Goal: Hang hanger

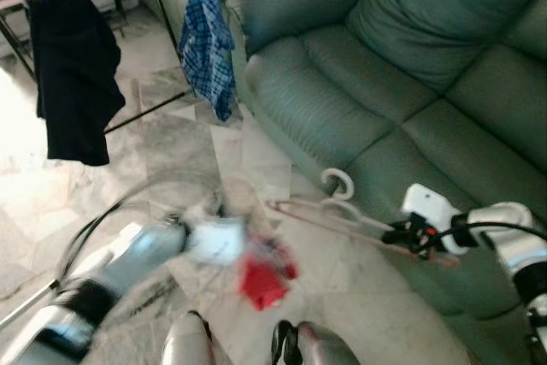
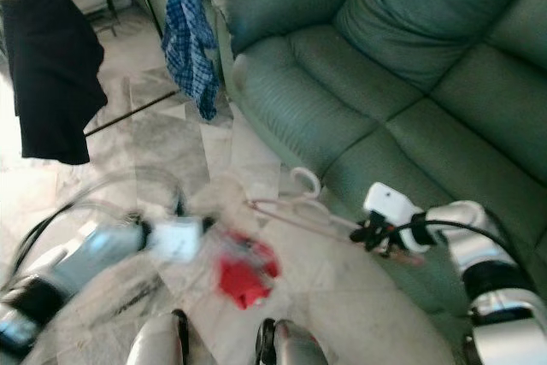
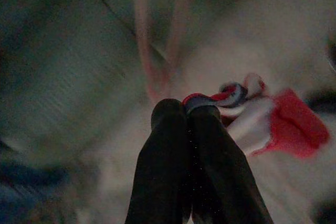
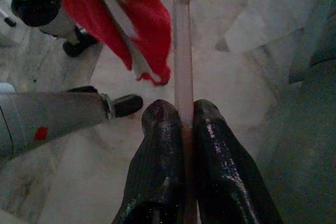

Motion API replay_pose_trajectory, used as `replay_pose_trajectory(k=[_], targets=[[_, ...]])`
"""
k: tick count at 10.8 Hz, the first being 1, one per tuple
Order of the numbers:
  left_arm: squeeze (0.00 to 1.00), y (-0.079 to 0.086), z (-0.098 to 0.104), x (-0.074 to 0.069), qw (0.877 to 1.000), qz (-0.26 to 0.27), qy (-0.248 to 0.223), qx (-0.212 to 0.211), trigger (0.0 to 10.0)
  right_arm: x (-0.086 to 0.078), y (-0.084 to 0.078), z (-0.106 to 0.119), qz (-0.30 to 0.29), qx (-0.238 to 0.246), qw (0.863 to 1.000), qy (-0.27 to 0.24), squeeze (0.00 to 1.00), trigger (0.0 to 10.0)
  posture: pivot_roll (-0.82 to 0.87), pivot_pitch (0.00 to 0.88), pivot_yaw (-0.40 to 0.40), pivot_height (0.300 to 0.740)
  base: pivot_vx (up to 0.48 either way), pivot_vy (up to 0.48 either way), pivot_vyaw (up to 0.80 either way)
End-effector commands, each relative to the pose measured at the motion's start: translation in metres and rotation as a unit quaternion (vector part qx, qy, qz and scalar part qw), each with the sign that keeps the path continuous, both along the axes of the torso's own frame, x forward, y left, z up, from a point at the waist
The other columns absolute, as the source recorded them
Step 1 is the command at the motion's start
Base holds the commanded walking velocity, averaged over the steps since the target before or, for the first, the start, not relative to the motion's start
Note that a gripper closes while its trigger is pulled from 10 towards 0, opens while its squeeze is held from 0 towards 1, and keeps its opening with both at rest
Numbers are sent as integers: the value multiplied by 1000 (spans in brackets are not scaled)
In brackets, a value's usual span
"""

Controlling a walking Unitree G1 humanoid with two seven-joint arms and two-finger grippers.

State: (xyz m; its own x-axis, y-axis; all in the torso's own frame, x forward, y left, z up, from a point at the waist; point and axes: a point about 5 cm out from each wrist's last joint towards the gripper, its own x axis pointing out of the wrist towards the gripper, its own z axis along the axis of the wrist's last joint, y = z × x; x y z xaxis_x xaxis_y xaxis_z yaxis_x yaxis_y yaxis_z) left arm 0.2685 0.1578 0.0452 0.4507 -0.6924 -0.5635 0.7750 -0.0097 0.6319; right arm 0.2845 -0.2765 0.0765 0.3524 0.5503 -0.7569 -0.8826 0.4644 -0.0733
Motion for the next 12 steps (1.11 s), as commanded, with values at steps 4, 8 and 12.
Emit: replay_pose_trajectory(k=[4, 8, 12], targets=[[0, -8, 16, 13, 998, -1, -49, -31, 10000, -2, 19, 1, 65, 36, 997, 17, 0, 10000, 46, 189, -84, 740, 0, 0, 0], [0, -2, 14, 15, 998, -8, -60, -7, 10000, -7, 21, 6, 87, 65, 993, 47, 0, 10000, 46, 185, -73, 740, 0, 0, 0], [0, -1, 13, 16, 997, -11, -73, -10, 10000, -19, 16, 10, 111, 77, 987, 86, 0, 10000, 43, 187, -66, 740, 0, 0, 0]])
